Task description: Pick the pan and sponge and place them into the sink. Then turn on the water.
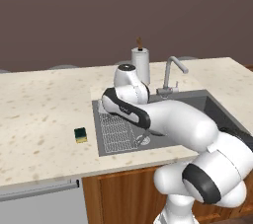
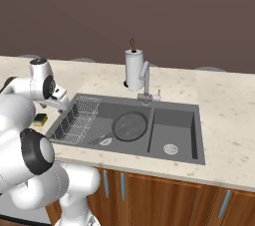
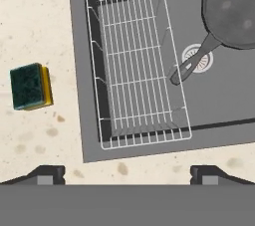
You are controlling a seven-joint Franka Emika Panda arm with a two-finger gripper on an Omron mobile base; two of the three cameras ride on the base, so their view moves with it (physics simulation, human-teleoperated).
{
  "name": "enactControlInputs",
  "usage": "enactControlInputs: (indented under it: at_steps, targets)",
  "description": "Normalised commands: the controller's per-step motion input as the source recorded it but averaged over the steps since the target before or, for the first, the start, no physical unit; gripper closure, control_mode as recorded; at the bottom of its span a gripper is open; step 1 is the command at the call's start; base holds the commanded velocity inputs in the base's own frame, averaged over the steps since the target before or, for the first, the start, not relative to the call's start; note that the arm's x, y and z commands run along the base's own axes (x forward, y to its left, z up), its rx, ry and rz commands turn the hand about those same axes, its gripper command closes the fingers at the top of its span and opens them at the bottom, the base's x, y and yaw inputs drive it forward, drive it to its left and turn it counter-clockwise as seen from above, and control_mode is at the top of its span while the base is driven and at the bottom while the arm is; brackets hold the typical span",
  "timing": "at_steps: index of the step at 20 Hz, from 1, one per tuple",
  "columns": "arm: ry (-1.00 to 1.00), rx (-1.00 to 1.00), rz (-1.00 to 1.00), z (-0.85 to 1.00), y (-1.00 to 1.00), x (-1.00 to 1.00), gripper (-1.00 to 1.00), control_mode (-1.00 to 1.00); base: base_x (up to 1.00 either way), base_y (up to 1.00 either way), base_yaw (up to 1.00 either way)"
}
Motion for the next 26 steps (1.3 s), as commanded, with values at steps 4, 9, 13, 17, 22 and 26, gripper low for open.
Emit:
enactControlInputs:
  at_steps: [4,9,13,17,22,26]
  targets:
    - [0.0,-0.03,0.03,0.0,0.48,0.0,-1.0,-1.0,0.0,0.0,0.0]
    - [0.0,-0.02,0.02,0.0,0.52,0.0,-1.0,-1.0,0.0,0.0,0.0]
    - [0.0,-0.03,0.02,-0.06,0.48,0.0,-1.0,-1.0,0.0,0.0,0.0]
    - [0.0,-0.02,0.01,-0.16,0.43,0.0,-1.0,-1.0,0.0,0.0,0.0]
    - [0.0,-0.02,0.0,-0.25,0.32,0.0,-1.0,-1.0,0.0,0.0,0.0]
    - [0.0,-0.03,0.0,-0.31,0.18,0.0,-1.0,-1.0,0.0,0.0,0.0]
